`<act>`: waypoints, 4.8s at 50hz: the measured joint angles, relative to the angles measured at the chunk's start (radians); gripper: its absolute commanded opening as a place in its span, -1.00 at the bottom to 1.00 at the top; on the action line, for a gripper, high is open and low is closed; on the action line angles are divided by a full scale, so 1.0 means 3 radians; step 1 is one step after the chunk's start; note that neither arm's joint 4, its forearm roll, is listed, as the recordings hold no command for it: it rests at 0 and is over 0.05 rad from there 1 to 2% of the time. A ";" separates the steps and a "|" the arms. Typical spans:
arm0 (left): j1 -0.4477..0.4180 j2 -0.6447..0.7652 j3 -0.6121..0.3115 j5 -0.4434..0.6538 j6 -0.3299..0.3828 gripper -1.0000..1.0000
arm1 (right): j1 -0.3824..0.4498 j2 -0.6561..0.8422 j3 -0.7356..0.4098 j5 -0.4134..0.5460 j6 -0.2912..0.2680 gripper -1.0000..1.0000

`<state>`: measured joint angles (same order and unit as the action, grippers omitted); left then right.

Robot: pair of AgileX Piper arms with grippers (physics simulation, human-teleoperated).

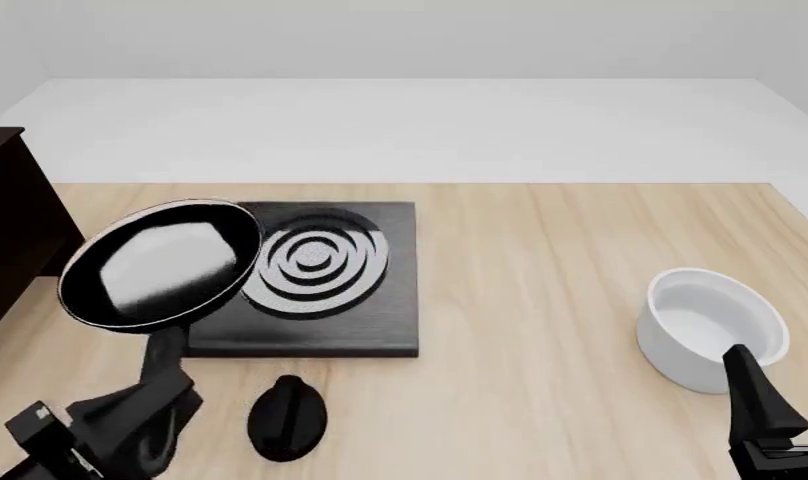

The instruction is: Put the frying pan under the cabinet shelf.

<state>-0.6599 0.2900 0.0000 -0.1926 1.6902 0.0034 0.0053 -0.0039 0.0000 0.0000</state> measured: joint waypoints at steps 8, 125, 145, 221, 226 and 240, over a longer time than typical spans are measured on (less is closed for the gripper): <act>0.0126 -0.0521 0.0000 0.0520 -0.0185 -1.00 | 0.0000 0.0000 0.0000 0.0000 0.0000 1.00; 0.1945 -0.0943 0.0000 0.0906 -0.1137 -1.00 | 0.0000 0.0000 0.0000 0.0000 0.0000 1.00; 0.2115 -0.0943 0.0000 0.0943 -0.1446 -1.00 | 0.0000 0.0000 0.0000 0.0000 0.0000 1.00; 0.2802 -0.0954 0.0000 0.1050 -0.1818 -1.00 | 0.0000 0.0000 0.0000 0.0000 0.0000 1.00; 0.2790 -0.0956 0.0000 0.1057 -0.1865 -1.00 | 0.0000 0.0000 0.0000 0.0000 0.0000 1.00; 0.2771 -0.0967 -0.0010 0.1100 -0.2097 -1.00 | 0.0000 0.0000 0.0000 0.0000 0.0000 1.00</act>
<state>0.1713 0.0000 -0.0030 0.1373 1.0612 0.0035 0.0053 -0.0039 0.0000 0.0000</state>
